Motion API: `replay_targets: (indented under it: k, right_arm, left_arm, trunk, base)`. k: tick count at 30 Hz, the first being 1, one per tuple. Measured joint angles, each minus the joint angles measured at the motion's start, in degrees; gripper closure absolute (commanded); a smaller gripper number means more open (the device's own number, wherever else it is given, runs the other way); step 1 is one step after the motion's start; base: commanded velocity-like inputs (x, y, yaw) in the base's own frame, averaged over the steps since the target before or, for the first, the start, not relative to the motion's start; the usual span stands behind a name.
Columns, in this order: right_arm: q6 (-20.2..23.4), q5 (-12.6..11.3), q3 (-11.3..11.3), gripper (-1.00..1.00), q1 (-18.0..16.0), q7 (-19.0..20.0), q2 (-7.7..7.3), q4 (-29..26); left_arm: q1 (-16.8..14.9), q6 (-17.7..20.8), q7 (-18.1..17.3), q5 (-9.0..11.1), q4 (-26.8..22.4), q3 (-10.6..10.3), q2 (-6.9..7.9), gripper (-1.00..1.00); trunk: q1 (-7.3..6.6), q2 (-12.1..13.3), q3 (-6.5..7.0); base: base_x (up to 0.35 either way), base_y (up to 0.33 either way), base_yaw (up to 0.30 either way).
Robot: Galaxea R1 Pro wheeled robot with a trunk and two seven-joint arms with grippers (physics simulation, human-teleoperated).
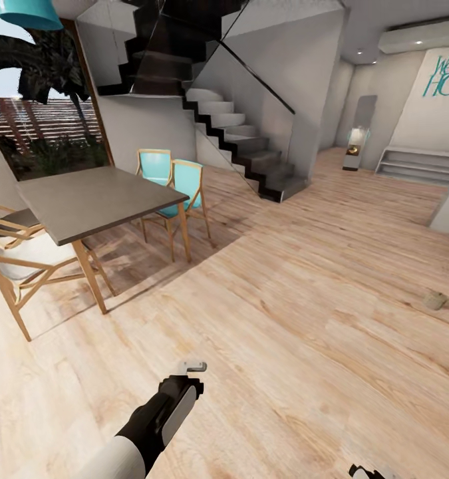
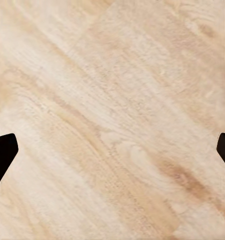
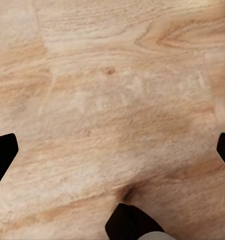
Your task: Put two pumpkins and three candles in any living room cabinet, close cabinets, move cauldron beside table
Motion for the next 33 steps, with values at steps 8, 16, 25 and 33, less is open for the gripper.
replay_targets:
  k: [8,16,25,33]
  right_arm:
    - [0.03,0.04,-0.04,-1.0,0.0,0.01,0.0,0.02]
    - [-0.11,0.2,0.03,-1.0,0.0,0.01,-0.02,-0.05]
    - [-0.12,0.72,0.07,-1.0,0.0,0.01,0.0,-0.05]
    - [-0.2,0.95,0.12,-1.0,0.0,0.06,0.0,0.02]
  left_arm:
    - [-0.01,-0.02,0.26,0.05,0.0,-2.66,0.02,-1.0]
    - [-0.01,-0.02,0.27,0.08,0.01,-2.94,0.05,-1.0]
    - [-0.02,-0.07,0.29,0.08,0.0,-2.97,0.0,-1.0]
    - [0.01,-0.09,0.31,0.09,0.0,-2.99,-0.02,-1.0]
  trunk:
    - [0.0,0.0,0.57]
    - [0.0,0.0,1.17]
    - [0.0,0.0,1.82]
    - [-0.03,0.0,2.07]
  base:
    - [0.0,0.0,-0.212]
    - [0.0,0.0,-0.194]
    - [0.002,0.0,-0.182]
    - [0.187,0.0,-0.118]
